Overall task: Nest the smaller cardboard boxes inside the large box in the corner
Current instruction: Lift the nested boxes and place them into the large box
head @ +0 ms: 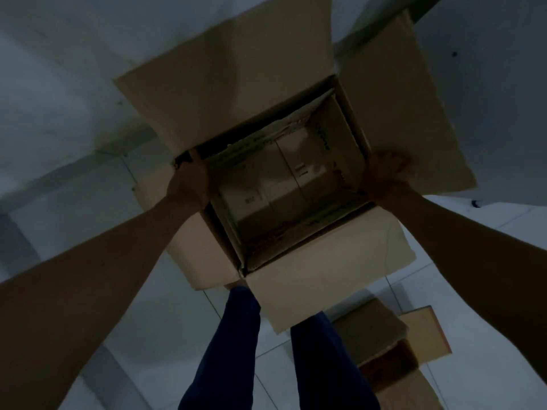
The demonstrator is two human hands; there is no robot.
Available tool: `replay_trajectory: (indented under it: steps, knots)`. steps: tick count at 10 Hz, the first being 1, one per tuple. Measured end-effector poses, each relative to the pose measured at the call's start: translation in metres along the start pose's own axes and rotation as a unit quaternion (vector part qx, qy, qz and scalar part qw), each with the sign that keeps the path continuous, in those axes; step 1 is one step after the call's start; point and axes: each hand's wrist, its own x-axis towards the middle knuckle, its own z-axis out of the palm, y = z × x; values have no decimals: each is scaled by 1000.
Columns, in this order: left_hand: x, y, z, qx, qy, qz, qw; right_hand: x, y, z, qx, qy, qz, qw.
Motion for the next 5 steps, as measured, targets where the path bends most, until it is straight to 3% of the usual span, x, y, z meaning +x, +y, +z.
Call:
replay_trajectory:
  steps: [1,2,3,4,5]
  knots:
    - [-22,2,0,58,4,44,997,17,15,7,256,-66,63,962]
    - [-43,4,11,115,34,80,990,19,13,-9,250,-262,105,926]
    - [-62,1,23,217,58,130,966,13,11,-19,246,-378,132,883]
    - [-63,-8,31,279,44,152,947,1,11,-14,280,-366,124,879]
    - [-60,-10,26,278,39,138,950,-5,12,-4,307,-267,90,909]
